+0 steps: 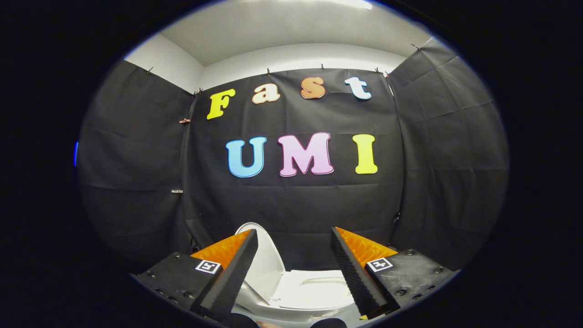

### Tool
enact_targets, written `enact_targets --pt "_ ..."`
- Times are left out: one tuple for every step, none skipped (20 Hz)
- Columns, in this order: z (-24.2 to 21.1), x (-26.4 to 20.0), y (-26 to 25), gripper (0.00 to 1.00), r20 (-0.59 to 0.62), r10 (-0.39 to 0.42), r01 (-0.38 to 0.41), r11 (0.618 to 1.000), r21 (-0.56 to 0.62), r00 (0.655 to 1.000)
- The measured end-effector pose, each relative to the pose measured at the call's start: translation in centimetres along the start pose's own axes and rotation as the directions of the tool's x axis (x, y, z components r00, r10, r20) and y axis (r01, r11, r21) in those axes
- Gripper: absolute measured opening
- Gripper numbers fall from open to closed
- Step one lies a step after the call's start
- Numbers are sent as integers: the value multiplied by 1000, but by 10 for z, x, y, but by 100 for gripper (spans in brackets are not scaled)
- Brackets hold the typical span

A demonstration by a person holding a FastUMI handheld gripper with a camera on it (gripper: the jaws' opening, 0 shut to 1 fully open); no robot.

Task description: Open the toilet lid.

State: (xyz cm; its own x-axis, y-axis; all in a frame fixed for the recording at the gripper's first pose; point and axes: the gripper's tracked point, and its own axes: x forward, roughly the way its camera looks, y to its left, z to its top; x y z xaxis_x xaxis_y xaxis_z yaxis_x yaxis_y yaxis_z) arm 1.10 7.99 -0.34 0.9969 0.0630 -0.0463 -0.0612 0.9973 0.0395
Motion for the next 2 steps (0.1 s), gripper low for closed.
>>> enact_targets --pt "0 1 0 100 -1 0 0 1000 -1 1000" --pt "0 1 1 100 -1 1 -1 1000 -1 1000"
